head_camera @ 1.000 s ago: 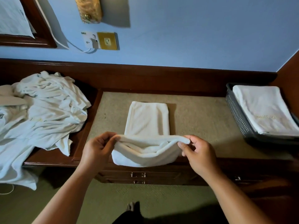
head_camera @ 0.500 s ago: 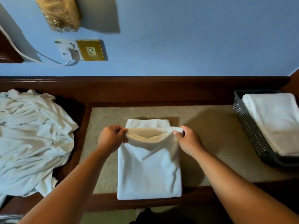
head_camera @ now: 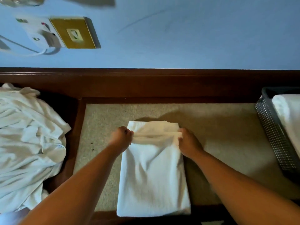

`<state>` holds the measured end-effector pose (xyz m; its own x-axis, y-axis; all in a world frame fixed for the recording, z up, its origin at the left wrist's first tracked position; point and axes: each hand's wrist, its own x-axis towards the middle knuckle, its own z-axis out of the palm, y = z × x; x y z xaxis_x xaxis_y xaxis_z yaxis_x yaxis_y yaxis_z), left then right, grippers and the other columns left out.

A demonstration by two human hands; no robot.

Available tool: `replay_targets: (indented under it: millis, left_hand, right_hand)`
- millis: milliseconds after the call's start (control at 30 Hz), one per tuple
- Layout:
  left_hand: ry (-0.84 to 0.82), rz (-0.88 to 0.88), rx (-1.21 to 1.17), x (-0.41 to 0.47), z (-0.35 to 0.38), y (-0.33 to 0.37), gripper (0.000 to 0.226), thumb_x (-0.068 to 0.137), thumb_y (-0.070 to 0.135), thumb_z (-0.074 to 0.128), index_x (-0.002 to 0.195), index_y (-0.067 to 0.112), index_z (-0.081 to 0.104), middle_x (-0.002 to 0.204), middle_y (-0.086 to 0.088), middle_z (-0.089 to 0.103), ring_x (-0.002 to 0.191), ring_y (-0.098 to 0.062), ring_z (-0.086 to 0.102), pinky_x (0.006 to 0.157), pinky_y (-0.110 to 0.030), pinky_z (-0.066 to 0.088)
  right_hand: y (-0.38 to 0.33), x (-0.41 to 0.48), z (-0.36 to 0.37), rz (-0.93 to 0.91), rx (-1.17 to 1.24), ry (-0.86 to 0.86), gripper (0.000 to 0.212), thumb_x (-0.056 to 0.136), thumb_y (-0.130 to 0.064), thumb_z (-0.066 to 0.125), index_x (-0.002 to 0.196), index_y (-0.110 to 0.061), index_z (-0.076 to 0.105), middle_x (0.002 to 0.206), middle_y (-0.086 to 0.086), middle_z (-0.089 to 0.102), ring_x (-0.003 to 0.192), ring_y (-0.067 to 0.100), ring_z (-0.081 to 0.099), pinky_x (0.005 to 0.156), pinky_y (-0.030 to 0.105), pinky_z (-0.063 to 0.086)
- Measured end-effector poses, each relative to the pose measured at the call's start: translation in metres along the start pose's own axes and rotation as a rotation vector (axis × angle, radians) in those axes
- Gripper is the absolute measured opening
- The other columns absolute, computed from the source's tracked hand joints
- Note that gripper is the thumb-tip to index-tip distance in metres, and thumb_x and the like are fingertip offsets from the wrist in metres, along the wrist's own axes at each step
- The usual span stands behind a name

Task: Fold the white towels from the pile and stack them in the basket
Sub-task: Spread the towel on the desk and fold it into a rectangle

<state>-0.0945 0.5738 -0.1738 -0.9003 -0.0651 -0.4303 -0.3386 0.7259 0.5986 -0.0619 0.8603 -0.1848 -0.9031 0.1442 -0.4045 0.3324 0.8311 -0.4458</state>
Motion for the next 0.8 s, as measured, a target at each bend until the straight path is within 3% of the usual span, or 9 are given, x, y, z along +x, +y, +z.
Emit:
replay_targets:
  millis: [33, 67, 167, 267, 400, 500, 567, 667, 800]
  left_hand:
    - [-0.003, 0.049, 0.049, 0.004, 0.004, -0.006, 0.014, 0.097, 0.027, 0.061, 0.100, 0.014, 0.067, 0.069, 0.002, 0.065, 0.069, -0.021, 0.062, 0.069, -0.035, 0.053]
    - [-0.004, 0.138, 0.107, 0.005, 0.006, -0.012, 0.021, 0.096, 0.027, 0.063, 0.114, 0.016, 0.062, 0.084, -0.001, 0.065, 0.079, -0.024, 0.062, 0.074, -0.037, 0.052]
    - [-0.098, 0.378, 0.350, 0.010, 0.008, -0.034, 0.039, 0.092, 0.033, 0.066, 0.130, 0.026, 0.058, 0.127, -0.005, 0.048, 0.113, -0.028, 0.051, 0.093, -0.046, 0.049]
    - [-0.215, 0.375, 0.446, 0.023, 0.005, -0.045, 0.043, 0.089, 0.046, 0.066, 0.129, 0.031, 0.060, 0.134, -0.004, 0.040, 0.122, -0.029, 0.042, 0.102, -0.051, 0.044]
    - [-0.343, 0.401, 0.422, 0.037, -0.008, -0.050, 0.065, 0.078, 0.070, 0.052, 0.122, 0.025, 0.065, 0.124, 0.001, 0.051, 0.111, -0.024, 0.056, 0.095, -0.041, 0.050]
    - [-0.251, 0.635, 0.497, 0.037, -0.006, -0.048, 0.036, 0.086, 0.050, 0.067, 0.113, 0.027, 0.064, 0.140, 0.002, 0.046, 0.121, -0.026, 0.048, 0.096, -0.045, 0.049]
    - [-0.231, 0.728, 0.519, 0.037, 0.002, -0.046, 0.027, 0.090, 0.042, 0.064, 0.112, 0.028, 0.060, 0.151, 0.003, 0.044, 0.130, -0.026, 0.042, 0.099, -0.047, 0.043]
    - [-0.261, 0.580, 0.339, 0.039, 0.009, -0.043, 0.036, 0.093, 0.038, 0.054, 0.123, 0.019, 0.061, 0.125, 0.000, 0.063, 0.116, -0.022, 0.054, 0.094, -0.038, 0.046]
    - [-0.225, 0.327, 0.084, 0.041, 0.013, -0.037, 0.023, 0.094, 0.036, 0.058, 0.103, 0.015, 0.064, 0.093, 0.002, 0.062, 0.080, -0.015, 0.056, 0.068, -0.027, 0.039]
  right_hand:
    - [0.002, 0.004, 0.004, -0.044, -0.030, -0.008, 0.043, 0.098, -0.017, 0.051, 0.141, -0.021, 0.047, 0.143, 0.007, 0.046, 0.123, 0.027, 0.053, 0.100, 0.035, 0.046]
    - [0.002, 0.006, 0.004, -0.112, -0.045, -0.012, 0.047, 0.096, -0.013, 0.052, 0.142, -0.022, 0.047, 0.145, 0.005, 0.042, 0.125, 0.025, 0.050, 0.101, 0.032, 0.044]
    - [0.010, 0.018, 0.002, -0.294, -0.116, -0.096, 0.042, 0.093, -0.016, 0.057, 0.134, -0.024, 0.056, 0.142, 0.001, 0.043, 0.126, 0.020, 0.047, 0.100, 0.027, 0.040]
    - [0.025, 0.035, -0.004, -0.270, -0.190, -0.217, 0.031, 0.092, -0.030, 0.063, 0.122, -0.023, 0.061, 0.135, 0.001, 0.045, 0.113, 0.021, 0.053, 0.090, 0.029, 0.044]
    - [0.033, 0.050, -0.011, -0.316, -0.101, -0.305, 0.007, 0.091, -0.025, 0.067, 0.092, -0.019, 0.063, 0.096, -0.010, 0.049, 0.076, 0.004, 0.047, 0.072, 0.027, 0.037]
    - [0.033, 0.056, -0.010, -0.298, -0.027, -0.313, 0.019, 0.090, -0.021, 0.067, 0.075, -0.020, 0.055, 0.074, -0.009, 0.050, 0.064, 0.003, 0.047, 0.059, 0.027, 0.035]
    - [0.031, 0.058, -0.007, -0.276, 0.000, -0.294, 0.026, 0.090, -0.019, 0.065, 0.069, -0.021, 0.051, 0.065, -0.007, 0.049, 0.059, 0.005, 0.046, 0.056, 0.027, 0.036]
    - [0.031, 0.059, -0.004, -0.231, 0.062, -0.263, 0.033, 0.088, -0.017, 0.063, 0.062, -0.023, 0.043, 0.060, -0.005, 0.047, 0.057, 0.009, 0.045, 0.057, 0.032, 0.037]
    - [0.031, 0.062, -0.001, -0.188, 0.122, -0.223, 0.025, 0.078, -0.034, 0.055, 0.061, -0.022, 0.041, 0.059, -0.004, 0.048, 0.055, 0.011, 0.045, 0.056, 0.033, 0.037]
